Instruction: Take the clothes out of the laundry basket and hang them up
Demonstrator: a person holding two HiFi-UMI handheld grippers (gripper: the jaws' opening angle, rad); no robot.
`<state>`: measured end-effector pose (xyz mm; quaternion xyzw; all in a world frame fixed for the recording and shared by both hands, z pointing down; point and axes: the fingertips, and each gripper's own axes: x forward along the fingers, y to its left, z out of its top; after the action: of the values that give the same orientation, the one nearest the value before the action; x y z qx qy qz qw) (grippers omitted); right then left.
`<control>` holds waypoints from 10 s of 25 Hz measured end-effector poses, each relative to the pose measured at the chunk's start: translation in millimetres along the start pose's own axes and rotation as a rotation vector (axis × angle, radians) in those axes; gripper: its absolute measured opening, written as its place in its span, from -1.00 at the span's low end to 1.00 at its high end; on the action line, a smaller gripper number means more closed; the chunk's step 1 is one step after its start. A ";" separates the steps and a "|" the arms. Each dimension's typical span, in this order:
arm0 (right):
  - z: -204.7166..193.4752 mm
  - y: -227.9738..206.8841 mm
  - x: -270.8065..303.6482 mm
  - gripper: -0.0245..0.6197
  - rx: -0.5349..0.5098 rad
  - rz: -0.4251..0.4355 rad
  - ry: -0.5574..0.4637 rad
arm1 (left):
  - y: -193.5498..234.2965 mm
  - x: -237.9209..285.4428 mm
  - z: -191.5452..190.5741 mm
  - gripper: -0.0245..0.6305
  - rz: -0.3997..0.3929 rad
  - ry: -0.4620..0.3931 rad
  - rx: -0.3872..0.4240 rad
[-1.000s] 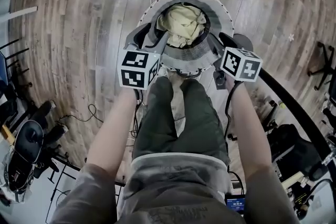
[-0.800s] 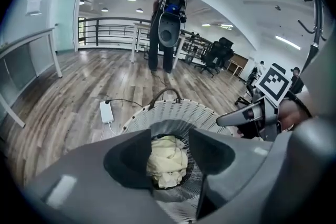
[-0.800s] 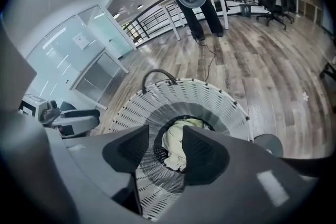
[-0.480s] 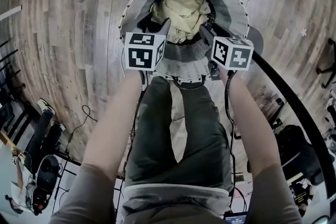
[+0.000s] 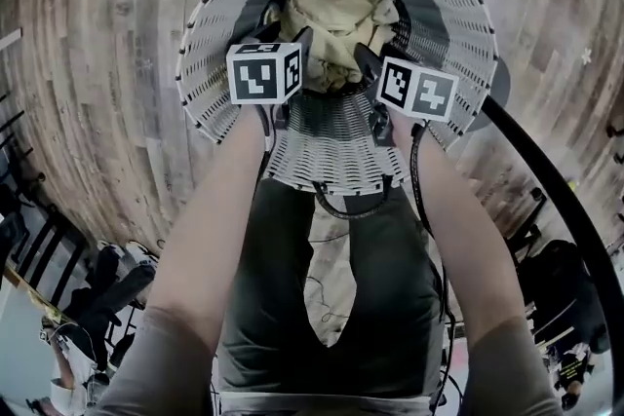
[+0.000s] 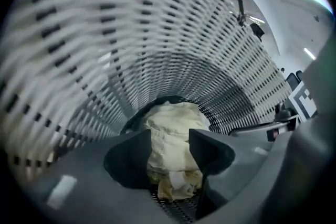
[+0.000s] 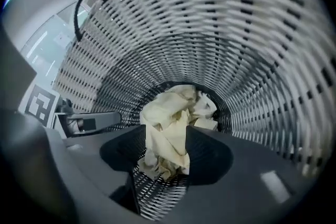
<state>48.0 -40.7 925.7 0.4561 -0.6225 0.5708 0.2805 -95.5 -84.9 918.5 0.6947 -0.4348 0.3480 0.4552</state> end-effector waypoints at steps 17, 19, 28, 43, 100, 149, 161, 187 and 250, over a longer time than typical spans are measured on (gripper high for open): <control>-23.2 -51.8 86.1 -0.32 0.172 -0.106 0.076 | 24.7 94.3 -52.8 -0.46 0.090 0.162 -0.084; -23.5 -53.7 81.7 -0.55 0.181 -0.105 0.073 | 27.1 90.2 -52.4 -0.68 0.105 0.144 -0.122; 1.7 -27.1 5.5 -0.77 0.190 -0.107 -0.042 | 3.4 24.8 -21.9 -0.89 0.095 0.043 -0.190; 38.3 72.9 -199.0 -0.78 0.004 0.021 -0.134 | -73.3 -172.0 57.3 -0.89 0.000 -0.118 -0.033; 80.9 369.2 -843.3 -0.78 -0.443 0.303 -0.951 | -357.4 -792.8 241.7 -0.88 -0.407 -0.798 0.614; -165.1 -27.8 -995.9 -0.78 0.433 -0.857 -1.292 | -697.7 -606.7 115.8 -0.53 -0.911 -0.354 1.110; -167.0 -74.7 -855.9 -0.77 0.444 -0.728 -0.961 | -691.9 -579.9 104.8 -0.53 -0.882 -0.309 1.103; -127.3 -13.5 -862.4 -0.37 0.382 -0.498 -0.952 | -647.4 -593.4 144.5 -0.53 -0.825 -0.357 1.000; 103.4 312.5 -892.3 -0.01 -0.569 0.158 -1.061 | -382.9 -797.5 246.6 -0.55 -0.261 -0.917 0.631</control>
<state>168.8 59.1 -12.3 0.5379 -0.8375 0.0957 -0.0005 -24.1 -6.9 6.2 0.9248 -0.3738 0.0647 0.0297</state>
